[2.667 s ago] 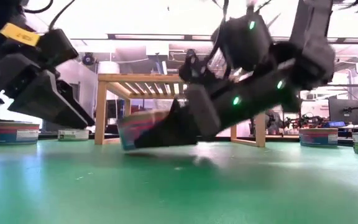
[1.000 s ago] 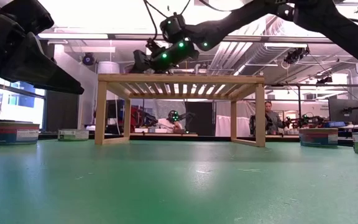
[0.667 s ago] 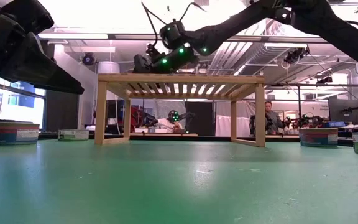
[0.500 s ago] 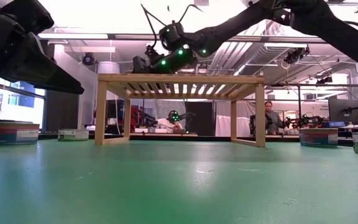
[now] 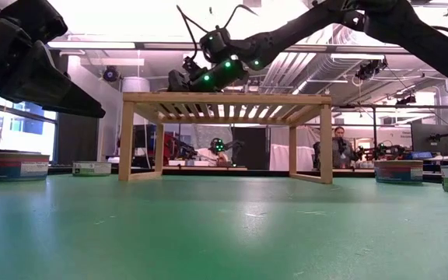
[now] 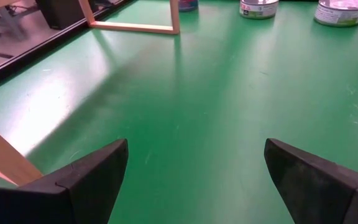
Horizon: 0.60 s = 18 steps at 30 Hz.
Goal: Stack canned seafood by type on shelf
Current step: Put the center blue tuna can on the shelf
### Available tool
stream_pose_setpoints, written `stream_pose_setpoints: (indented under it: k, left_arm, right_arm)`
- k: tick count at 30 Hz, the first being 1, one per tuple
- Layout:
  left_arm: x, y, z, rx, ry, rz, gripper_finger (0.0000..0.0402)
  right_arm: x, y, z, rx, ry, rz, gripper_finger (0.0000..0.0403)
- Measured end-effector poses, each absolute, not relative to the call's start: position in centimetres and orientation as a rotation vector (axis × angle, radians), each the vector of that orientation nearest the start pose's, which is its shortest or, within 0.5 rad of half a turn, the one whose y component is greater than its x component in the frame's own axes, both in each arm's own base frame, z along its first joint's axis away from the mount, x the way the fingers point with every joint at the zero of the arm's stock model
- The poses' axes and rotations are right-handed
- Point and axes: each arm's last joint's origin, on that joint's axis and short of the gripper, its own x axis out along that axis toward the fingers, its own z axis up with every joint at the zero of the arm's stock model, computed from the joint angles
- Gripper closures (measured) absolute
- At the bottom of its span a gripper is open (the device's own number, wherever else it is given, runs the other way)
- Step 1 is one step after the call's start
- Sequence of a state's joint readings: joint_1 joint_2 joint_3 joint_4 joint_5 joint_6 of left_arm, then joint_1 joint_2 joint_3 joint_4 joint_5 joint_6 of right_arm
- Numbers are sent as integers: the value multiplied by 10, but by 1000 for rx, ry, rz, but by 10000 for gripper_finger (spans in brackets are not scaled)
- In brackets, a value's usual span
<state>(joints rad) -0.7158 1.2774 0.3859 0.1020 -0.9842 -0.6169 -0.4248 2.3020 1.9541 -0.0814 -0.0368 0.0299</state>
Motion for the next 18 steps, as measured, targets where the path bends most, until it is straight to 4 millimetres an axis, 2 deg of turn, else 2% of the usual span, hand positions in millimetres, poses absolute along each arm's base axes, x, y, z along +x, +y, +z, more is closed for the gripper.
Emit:
stream_pose_setpoints:
  k: [13,18]
  left_arm:
    - [169,-115,144,-6,416,392,37]
    - [169,-115,144,-6,417,390,37]
  right_arm:
    - [487,-218,234,166,414,-409,3]
    - [489,-214,233,132,428,-437,3]
